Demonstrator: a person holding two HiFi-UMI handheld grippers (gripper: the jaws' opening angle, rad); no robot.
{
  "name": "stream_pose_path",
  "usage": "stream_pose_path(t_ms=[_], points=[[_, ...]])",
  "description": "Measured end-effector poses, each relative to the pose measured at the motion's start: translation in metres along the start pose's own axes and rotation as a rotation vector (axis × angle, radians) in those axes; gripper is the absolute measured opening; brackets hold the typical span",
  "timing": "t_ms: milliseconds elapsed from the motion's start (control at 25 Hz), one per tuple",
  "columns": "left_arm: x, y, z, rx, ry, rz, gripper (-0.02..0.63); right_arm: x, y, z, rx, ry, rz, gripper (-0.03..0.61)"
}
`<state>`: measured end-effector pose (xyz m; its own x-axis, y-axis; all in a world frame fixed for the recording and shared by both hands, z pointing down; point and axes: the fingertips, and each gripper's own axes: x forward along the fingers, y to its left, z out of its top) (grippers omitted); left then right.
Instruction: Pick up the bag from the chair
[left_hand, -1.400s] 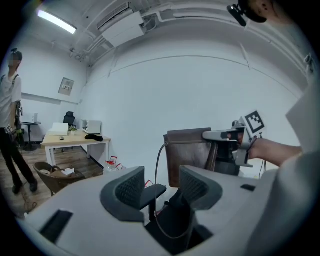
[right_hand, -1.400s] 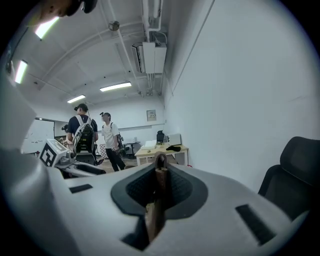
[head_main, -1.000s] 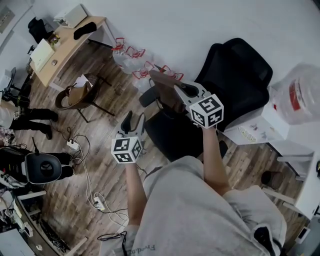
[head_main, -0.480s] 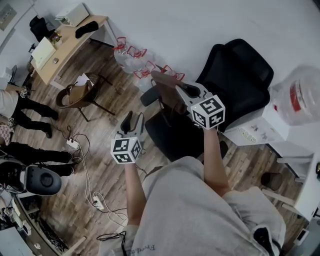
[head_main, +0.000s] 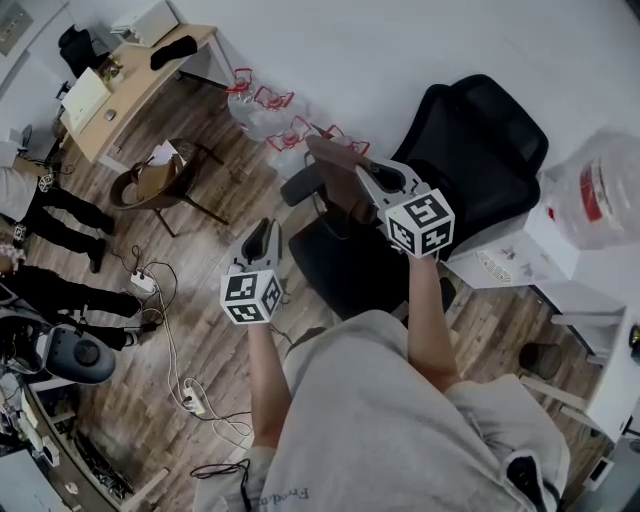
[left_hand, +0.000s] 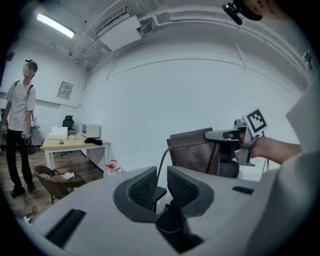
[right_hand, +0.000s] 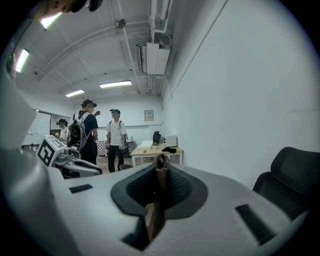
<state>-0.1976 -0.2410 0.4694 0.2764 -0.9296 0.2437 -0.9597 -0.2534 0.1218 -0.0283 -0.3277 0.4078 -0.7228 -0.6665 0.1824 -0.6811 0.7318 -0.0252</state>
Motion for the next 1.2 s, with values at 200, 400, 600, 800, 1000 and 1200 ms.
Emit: stream_pose_path(t_ms=[200,400,600,800,1000,1200], points=[[-0.004,0.002,0.0,-0.015,-0.02,0.002,0.031,-0.004,-0.001,-0.004,0.007,0.002,-0.008,0.043],[-0.006,0.002,0.009,-0.017,-0.065,0.008,0.005,-0.007,-0.001,-0.004,0.001,0.009,-0.014,0.043],[-0.006,0.004,0.008,-0.02,-0.063,0.008,0.005,-0.01,-0.004,-0.004,-0.001,0.01,-0.031,0.043],[-0.009,0.003,0.008,-0.024,-0.068,0.006,0.005,-0.013,-0.004,-0.004,0.011,0.019,-0.041,0.043],[-0.008,0.009,0.011,-0.031,-0.078,0.02,0.006,-0.01,-0.004,-0.007,0.01,0.034,-0.04,0.043],[-0.009,0.013,0.009,-0.035,-0.072,0.029,0.006,-0.01,-0.004,-0.005,0.006,0.031,-0.044,0.043]])
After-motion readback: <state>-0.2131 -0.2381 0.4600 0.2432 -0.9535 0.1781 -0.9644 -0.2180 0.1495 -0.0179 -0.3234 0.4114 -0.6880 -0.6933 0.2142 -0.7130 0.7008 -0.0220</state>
